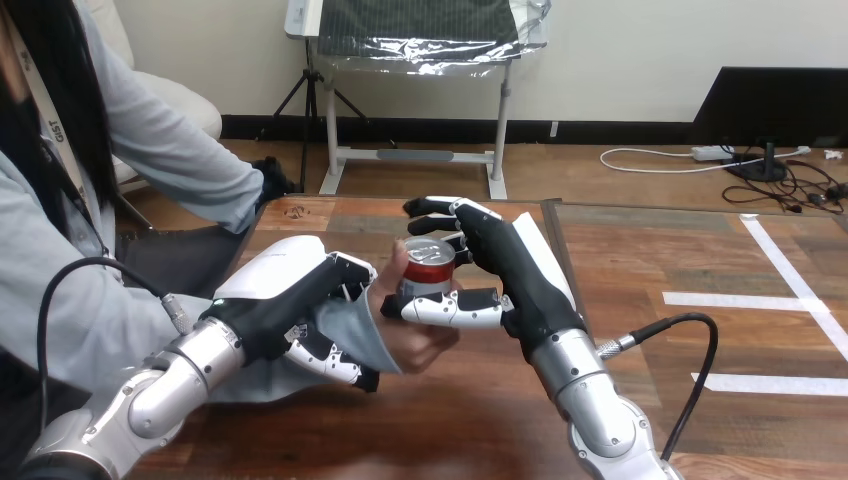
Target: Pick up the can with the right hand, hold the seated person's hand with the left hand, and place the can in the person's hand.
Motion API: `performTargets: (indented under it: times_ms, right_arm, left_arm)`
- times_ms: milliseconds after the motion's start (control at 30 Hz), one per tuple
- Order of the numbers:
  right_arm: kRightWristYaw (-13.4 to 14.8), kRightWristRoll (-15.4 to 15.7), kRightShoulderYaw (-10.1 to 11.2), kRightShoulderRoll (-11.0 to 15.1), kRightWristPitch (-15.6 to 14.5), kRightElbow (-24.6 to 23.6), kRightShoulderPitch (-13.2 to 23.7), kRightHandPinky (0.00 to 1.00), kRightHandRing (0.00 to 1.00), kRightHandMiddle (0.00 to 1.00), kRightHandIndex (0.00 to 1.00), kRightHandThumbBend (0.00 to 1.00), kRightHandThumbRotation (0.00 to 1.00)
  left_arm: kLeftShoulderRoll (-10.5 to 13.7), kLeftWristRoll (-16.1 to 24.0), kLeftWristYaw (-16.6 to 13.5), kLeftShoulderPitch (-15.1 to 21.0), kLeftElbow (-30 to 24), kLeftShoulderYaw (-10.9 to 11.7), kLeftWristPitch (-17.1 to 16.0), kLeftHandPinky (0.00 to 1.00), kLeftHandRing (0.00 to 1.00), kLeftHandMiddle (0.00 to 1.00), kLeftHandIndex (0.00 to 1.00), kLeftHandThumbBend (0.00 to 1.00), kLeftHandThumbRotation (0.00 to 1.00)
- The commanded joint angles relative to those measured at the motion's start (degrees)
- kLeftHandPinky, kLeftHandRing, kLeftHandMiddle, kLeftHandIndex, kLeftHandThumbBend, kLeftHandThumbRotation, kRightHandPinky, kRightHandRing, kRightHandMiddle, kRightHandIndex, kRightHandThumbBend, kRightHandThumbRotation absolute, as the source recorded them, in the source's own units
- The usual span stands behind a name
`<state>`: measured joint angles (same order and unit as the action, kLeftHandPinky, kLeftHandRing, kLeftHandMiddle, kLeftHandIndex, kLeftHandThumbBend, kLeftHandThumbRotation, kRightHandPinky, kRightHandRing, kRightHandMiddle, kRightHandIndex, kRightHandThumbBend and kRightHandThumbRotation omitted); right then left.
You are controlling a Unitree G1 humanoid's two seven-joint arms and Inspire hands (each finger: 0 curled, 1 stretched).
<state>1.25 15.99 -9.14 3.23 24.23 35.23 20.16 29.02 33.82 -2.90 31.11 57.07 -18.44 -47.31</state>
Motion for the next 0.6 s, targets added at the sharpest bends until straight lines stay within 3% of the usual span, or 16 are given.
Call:
performTargets:
  times_ms: [0, 200, 567]
  right_arm:
    - [-0.56, 0.93, -0.19, 2.05, -0.72, -0.91, 4.10, 0.84, 0.89, 0.90, 0.94, 0.95, 0.32]
    - [-1.40, 0.75, -0.06, 2.92, 0.11, 0.00, 4.27, 0.87, 0.92, 0.95, 0.99, 0.99, 0.42]
    - [-3.49, -0.70, 0.53, 3.85, 0.15, 0.64, 3.87, 0.88, 0.97, 0.99, 1.00, 1.00, 0.53]
  left_arm:
    - [-0.51, -0.03, -2.00, 2.63, -2.41, 0.15, 0.23, 0.67, 0.72, 0.76, 0.80, 0.95, 0.35]
    - [-0.04, 0.87, -2.53, 1.45, -4.78, 0.06, 1.16, 0.82, 0.86, 0.86, 0.90, 0.99, 0.45]
    - [0.46, 0.36, -2.19, -1.22, -8.67, 0.45, 1.94, 0.95, 0.98, 0.98, 0.99, 1.00, 0.53]
